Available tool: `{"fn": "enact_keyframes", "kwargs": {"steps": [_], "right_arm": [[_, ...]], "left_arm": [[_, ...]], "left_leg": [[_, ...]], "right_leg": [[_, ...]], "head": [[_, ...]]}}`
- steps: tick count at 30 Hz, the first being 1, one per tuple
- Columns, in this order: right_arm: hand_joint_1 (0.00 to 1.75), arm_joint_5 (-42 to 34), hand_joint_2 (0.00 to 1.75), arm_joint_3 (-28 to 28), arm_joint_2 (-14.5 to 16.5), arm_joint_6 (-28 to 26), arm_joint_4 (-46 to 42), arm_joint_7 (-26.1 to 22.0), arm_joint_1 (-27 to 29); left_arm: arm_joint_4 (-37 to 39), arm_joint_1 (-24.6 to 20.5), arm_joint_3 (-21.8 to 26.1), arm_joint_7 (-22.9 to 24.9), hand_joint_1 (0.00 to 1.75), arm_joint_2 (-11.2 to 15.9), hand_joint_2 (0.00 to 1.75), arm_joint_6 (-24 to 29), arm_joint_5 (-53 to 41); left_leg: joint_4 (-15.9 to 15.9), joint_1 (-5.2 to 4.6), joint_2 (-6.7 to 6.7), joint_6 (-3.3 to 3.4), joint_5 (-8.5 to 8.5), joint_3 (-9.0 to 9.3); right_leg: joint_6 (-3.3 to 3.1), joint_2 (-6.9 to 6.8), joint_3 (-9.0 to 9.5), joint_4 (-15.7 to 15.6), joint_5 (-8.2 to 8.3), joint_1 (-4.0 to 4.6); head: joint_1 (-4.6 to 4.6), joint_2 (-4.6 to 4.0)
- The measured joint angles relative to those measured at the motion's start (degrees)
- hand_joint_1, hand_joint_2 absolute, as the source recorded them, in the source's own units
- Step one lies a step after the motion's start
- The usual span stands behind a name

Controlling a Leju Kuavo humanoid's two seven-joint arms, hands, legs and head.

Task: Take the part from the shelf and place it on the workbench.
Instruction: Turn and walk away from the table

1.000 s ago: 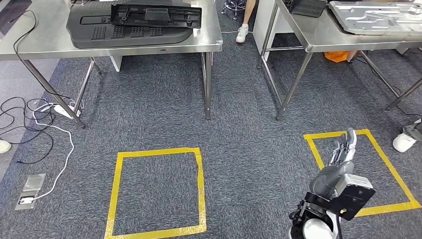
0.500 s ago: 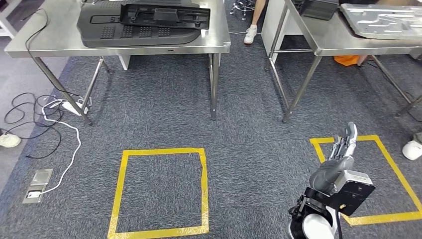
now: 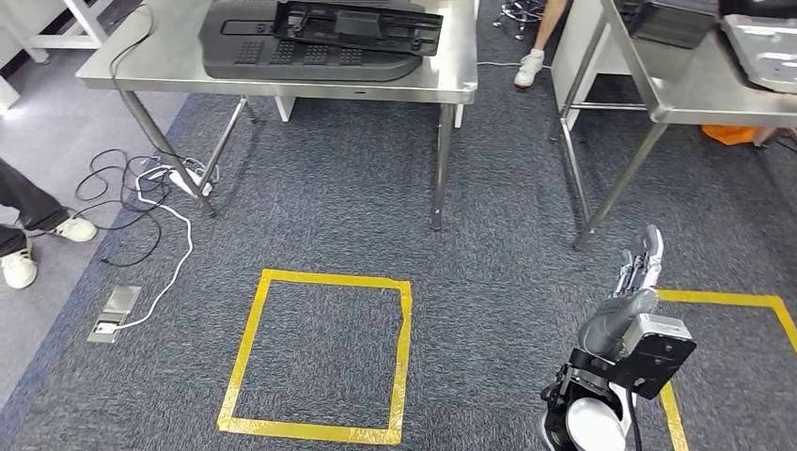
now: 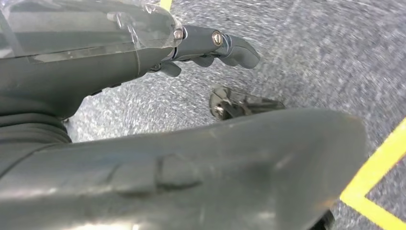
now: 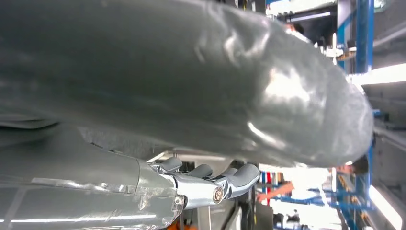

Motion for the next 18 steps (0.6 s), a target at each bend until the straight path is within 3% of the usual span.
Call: {"fn": "enact_keyframes", "kwargs": {"steps": [1, 3, 5, 7, 8, 10, 11, 13, 14, 15, 16, 18], "right_arm": [[0.00, 0.0, 0.00, 0.0, 0.0, 0.0, 0.0, 0.0, 0.0], [0.00, 0.0, 0.00, 0.0, 0.0, 0.0, 0.1, -0.1, 0.1], [0.00, 0.0, 0.00, 0.0, 0.0, 0.0, 0.1, -0.2, 0.1], [0.00, -0.1, 0.00, 0.0, 0.0, 0.2, 0.1, -0.2, 0.2], [0.00, -0.1, 0.00, 0.0, 0.0, 0.2, 0.1, -0.2, 0.2], [0.00, -0.1, 0.00, 0.0, 0.0, 0.4, 0.2, -0.3, 0.3], [0.00, -0.2, 0.00, 0.0, 0.0, 0.4, 0.2, -0.4, 0.5], [0.00, -0.3, 0.00, 0.0, 0.0, 0.5, 0.4, -0.7, 1.1], [0.00, -0.4, 0.00, 0.0, 0.0, 0.5, 0.4, -0.9, 1.4], [0.00, -0.4, 0.00, 0.0, 0.0, 0.6, 0.5, -1.1, 1.5], [0.00, -0.4, 0.00, 0.0, 0.0, 0.7, 0.6, -1.2, 1.7], [0.00, -0.4, 0.00, 0.0, 0.0, 1.2, 0.6, -1.3, 1.8]], "left_arm": [[0.0, 0.1, 0.0, 0.0, 0.00, 0.0, 0.00, 0.0, 0.0], [0.0, 0.0, 0.0, -0.2, 0.00, 0.0, 0.00, 0.0, -0.1], [0.0, -0.2, 0.0, -0.5, 0.00, 0.0, 0.00, 0.0, -0.1], [0.0, -0.1, 0.0, -0.6, 0.00, 0.0, 0.00, 0.0, -0.1], [0.0, 0.0, 0.0, -0.7, 0.00, 0.0, 0.00, 0.0, -0.1], [0.0, 0.0, 0.0, -0.5, 0.00, 0.0, 0.00, 0.2, 0.0], [0.0, -0.1, 0.0, -0.3, 0.00, 0.0, 0.00, 0.3, 0.0], [0.0, -0.2, 0.0, -0.1, 0.00, 0.0, 0.00, 0.3, -0.1], [0.0, -0.2, 0.0, -0.1, 0.00, 0.0, 0.00, 0.3, -0.1], [0.0, -0.1, 0.0, -0.1, 0.00, 0.0, 0.00, 0.3, -0.1], [0.0, -0.2, 0.0, -0.1, 0.00, 0.0, 0.00, 0.3, 0.0], [0.0, -0.2, 0.0, -0.2, 0.00, -0.1, 0.00, 0.3, 0.0]], "left_leg": [[-3.2, -0.09, 0.47, 0.29, 2.31, 1.28], [-10.4, -0.61, 2.83, 1.01, 5.70, 4.19], [-13.2, -1.12, 4.27, 1.61, 6.26, 5.02], [-13.5, -1.16, 3.38, 2.13, 6.26, 4.82], [-13.7, -1.08, 2.82, 2.44, 6.35, 4.85], [-14.0, -0.88, 1.74, 3.04, 6.57, 4.99], [-14.0, -0.90, 1.19, 3.24, 6.58, 4.99], [-14.0, -1.09, -0.13, 3.49, 6.52, 5.01], [-14.0, -1.23, -0.89, 3.55, 6.48, 5.08], [-14.0, -1.37, -1.69, 3.60, 6.44, 5.20], [-14.0, -1.51, -2.46, 3.64, 6.40, 5.36], [-13.9, -1.67, -3.82, 3.67, 6.29, 5.55]], "right_leg": [[0.10, -0.60, 0.38, 0.0, -0.25, 0.06], [0.56, -1.66, 1.05, 0.1, -0.85, 0.30], [1.15, -2.65, 1.37, 0.1, -1.24, 0.63], [1.72, -3.46, 1.66, 0.0, -1.48, 0.69], [2.04, -2.88, 1.69, 0.3, -1.93, 0.58], [2.53, -0.30, 0.23, 3.8, -4.34, 0.30], [2.63, 1.09, -1.41, 7.2, -6.07, 0.23], [2.55, 2.08, -5.23, 14.2, -8.44, 0.29], [2.37, 2.26, -6.34, 15.8, -8.17, 0.38], [2.03, 2.48, -6.49, 15.1, -6.73, 0.54], [1.54, 2.96, -5.67, 12.4, -4.40, 0.72], [0.35, 5.28, -3.08, 5.1, -0.15, 1.00]], "head": [[-0.04, 0.00], [-0.20, 0.00], [-0.18, 0.00], [0.02, 0.00], [0.16, 0.00], [0.38, 0.00], [0.58, 0.00], [0.90, 0.00], [1.07, 0.00], [1.22, 0.00], [1.40, 0.00], [1.58, 0.00]]}}
